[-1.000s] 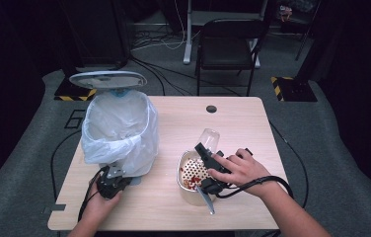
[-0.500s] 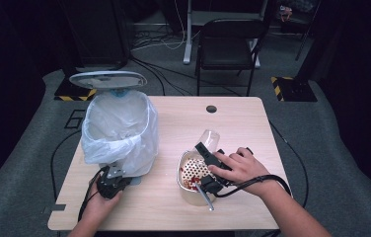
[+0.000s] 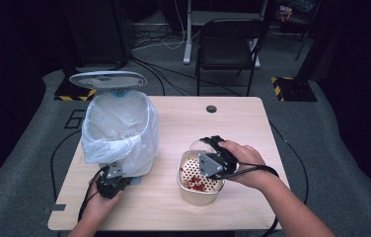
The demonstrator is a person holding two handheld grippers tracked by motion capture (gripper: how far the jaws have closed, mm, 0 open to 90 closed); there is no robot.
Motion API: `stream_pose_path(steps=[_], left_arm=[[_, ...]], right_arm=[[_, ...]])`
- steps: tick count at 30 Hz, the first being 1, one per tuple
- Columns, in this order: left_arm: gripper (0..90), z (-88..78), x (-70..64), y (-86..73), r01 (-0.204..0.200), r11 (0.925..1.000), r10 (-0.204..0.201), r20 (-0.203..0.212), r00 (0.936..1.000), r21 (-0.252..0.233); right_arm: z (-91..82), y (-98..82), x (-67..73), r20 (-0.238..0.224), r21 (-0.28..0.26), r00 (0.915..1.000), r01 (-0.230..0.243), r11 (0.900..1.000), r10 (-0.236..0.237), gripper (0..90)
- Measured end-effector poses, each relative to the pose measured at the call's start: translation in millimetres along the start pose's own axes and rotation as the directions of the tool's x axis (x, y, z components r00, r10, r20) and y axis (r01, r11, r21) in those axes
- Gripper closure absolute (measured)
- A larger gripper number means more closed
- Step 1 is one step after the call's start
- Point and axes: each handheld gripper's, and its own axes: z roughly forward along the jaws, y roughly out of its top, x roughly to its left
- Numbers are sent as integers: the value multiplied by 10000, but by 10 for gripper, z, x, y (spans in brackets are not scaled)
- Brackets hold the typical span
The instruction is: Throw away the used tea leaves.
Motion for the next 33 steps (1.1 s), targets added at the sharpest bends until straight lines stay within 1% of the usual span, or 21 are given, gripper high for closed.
stream_pose_path(steps=[1, 2, 3, 4, 5, 6, 9, 10, 11, 12, 13, 14, 15, 17, 21, 23, 25, 26, 28, 31, 33], left_arm=[[900, 16, -24, -4, 354, 9991, -353, 48, 9994, -244], [900, 14, -23, -3, 329, 9992, -327, 57, 9994, -222], [900, 4, -7, -1, 109, 9999, -108, 30, 9999, -72], [900, 0, 0, 0, 14, 10000, -14, 13, 10000, -5], [900, 16, -24, -4, 350, 9991, -349, 38, 9994, -230], [900, 1, -4, -1, 57, 10000, -57, 22, 10000, -18], [900, 1, -1, 0, 26, 10000, -26, 13, 10000, -6], [900, 16, -25, -4, 368, 9990, -367, 56, 9993, -241], [900, 15, -23, -3, 332, 9992, -331, 57, 9994, -226], [900, 0, 0, 0, 5, 10000, -5, 13, 10000, -7], [900, 14, -19, -2, 284, 9994, -283, 38, 9996, -219], [900, 12, -10, 0, 166, 9997, -165, 59, 9998, -196], [900, 16, -23, -4, 363, 9990, -360, 98, 9993, -265], [900, 17, -21, -5, 357, 9990, -355, 88, 9993, -263], [900, 15, -18, -4, 347, 9991, -345, 78, 9994, -229], [900, 23, -26, -10, 497, 9982, -492, 145, 9987, -347], [900, 19, -14, -7, 331, 9990, -327, 123, 9994, -306], [900, 20, -17, -8, 379, 9988, -374, 141, 9992, -318], [900, 21, -18, -8, 388, 9987, -384, 133, 9992, -322], [900, 20, -16, -8, 365, 9988, -361, 136, 9993, -316], [900, 20, -17, -8, 387, 9987, -383, 136, 9992, -317]], right_arm=[[-5, -9, -35, -283, -128, 9979, -587, 9982, 583, 457], [-13, -18, -73, -516, -207, 9934, -1034, 9944, 1023, 457], [-21, -26, -112, -805, -356, 9803, -1836, 9824, 1803, 458], [-28, -33, -150, -1012, -450, 9694, -2290, 9724, 2236, 458], [-37, -37, -173, -1151, -472, 9594, -2644, 9633, 2576, 459], [-45, -43, -210, -1268, -567, 9487, -2985, 9527, 2897, 459], [-90, -44, -317, -1676, -742, 9096, -3962, 9152, 3802, 461], [-103, -38, -349, -1834, -823, 8939, -4287, 8997, 4091, 461], [-117, -30, -379, -1923, -891, 8804, -4555, 8857, 4335, 461], [-127, -21, -406, -2032, -956, 8673, -4794, 8723, 4544, 462], [-138, -13, -434, -2148, -1042, 8587, -4939, 8633, 4654, 462], [-143, 0, -457, -2207, -1101, 8475, -5135, 8510, 4828, 462], [-146, 16, -477, -2302, -1121, 8348, -5332, 8385, 5001, 462], [-145, 43, -518, -2520, -1209, 8102, -5690, 8134, 5292, 463], [-115, 90, -597, -2903, -1388, 7664, -6262, 7672, 5730, 463], [-101, 117, -623, -3007, -1450, 7524, -6434, 7516, 5861, 462], [-88, 149, -653, -3165, -1526, 7405, -6565, 7387, 5928, 462], [-80, 170, -669, -3267, -1528, 7300, -6676, 7286, 6004, 462], [-69, 210, -700, -3320, -1595, 7201, -6795, 7161, 6094, 462], [-52, 265, -733, -3347, -1668, 7101, -6917, 7027, 6195, 462], [-33, 293, -752, -3412, -1666, 6978, -7043, 6901, 6298, 462]])
